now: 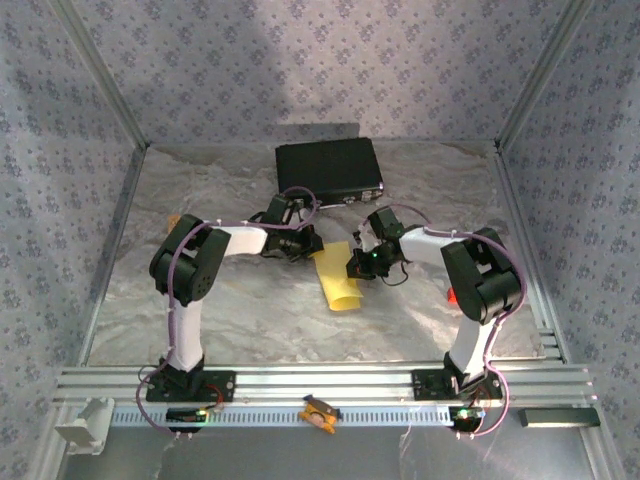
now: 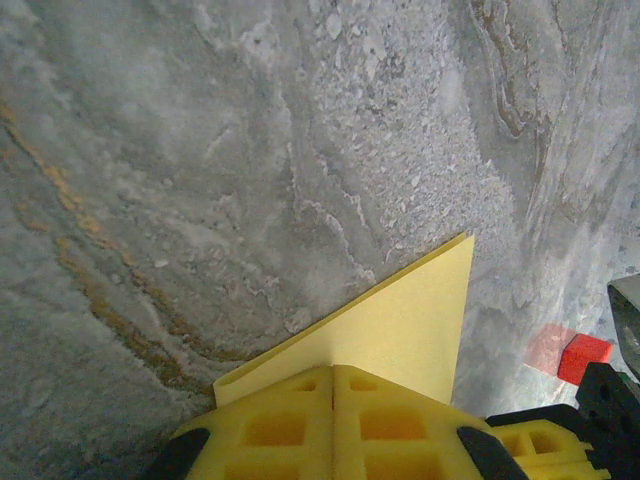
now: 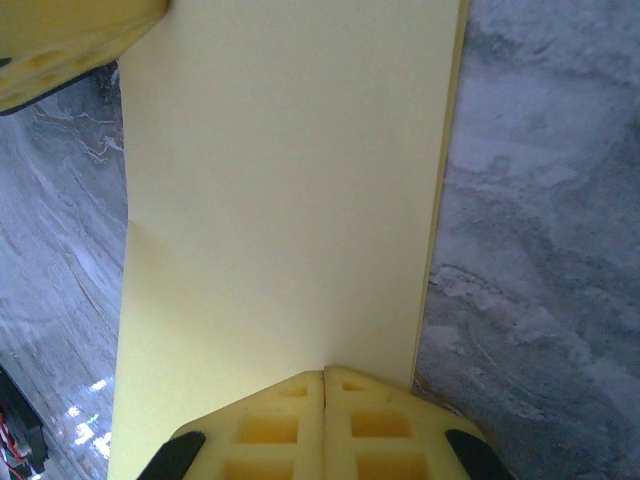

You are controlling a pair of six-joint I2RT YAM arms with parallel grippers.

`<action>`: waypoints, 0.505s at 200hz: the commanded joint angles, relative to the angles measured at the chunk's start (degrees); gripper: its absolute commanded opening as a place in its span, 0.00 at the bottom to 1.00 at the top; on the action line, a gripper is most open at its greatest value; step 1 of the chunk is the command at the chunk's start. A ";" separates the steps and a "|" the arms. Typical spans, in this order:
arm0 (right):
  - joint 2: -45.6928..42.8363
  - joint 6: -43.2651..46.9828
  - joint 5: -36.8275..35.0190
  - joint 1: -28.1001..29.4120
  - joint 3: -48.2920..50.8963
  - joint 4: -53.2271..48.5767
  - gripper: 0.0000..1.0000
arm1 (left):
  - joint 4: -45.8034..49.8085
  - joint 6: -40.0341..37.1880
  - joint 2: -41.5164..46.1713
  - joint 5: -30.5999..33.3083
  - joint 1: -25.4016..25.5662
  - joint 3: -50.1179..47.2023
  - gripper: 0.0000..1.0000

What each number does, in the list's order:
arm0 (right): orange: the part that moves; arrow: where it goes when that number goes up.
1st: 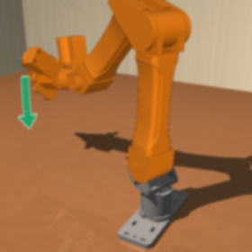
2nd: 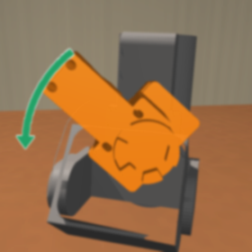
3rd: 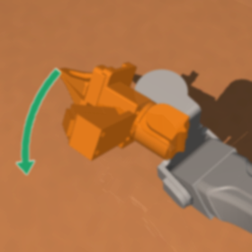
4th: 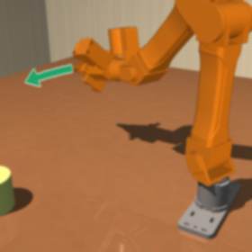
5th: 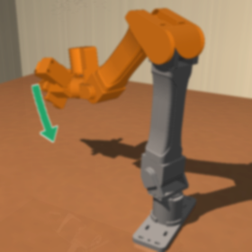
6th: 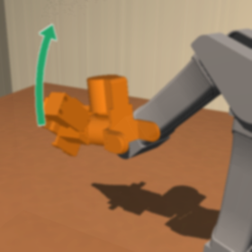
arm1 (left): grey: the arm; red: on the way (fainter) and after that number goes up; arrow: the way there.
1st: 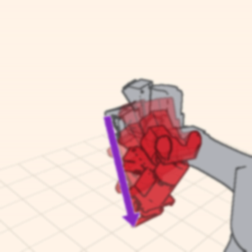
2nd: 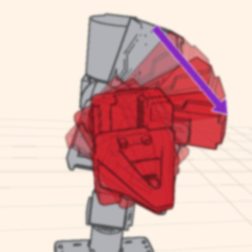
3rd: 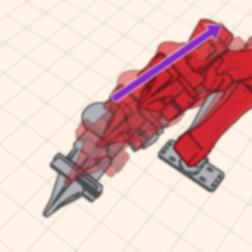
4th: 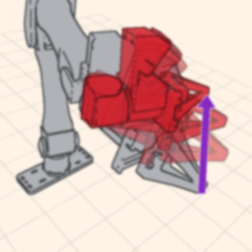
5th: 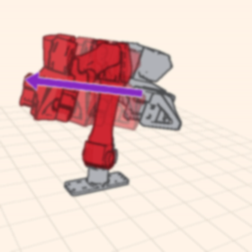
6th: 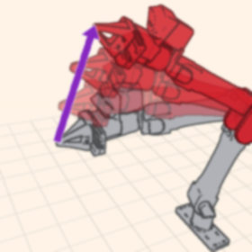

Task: Fold a paper plane with a square sheet of paper (pick it up from the middle)
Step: First fold the square sheet of paper in half at the center of the table.

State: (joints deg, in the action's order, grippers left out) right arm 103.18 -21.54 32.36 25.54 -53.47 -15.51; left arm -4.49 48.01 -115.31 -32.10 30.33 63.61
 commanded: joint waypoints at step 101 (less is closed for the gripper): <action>3.52 0.59 -7.62 0.25 1.88 -5.72 0.00 | 7.97 -1.81 3.52 9.95 -1.74 4.15 0.06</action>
State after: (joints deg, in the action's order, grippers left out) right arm 103.18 -21.54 32.36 25.54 -53.47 -15.53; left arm 0.47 46.96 -115.20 -24.80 28.23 67.00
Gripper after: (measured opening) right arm 0.062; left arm 0.057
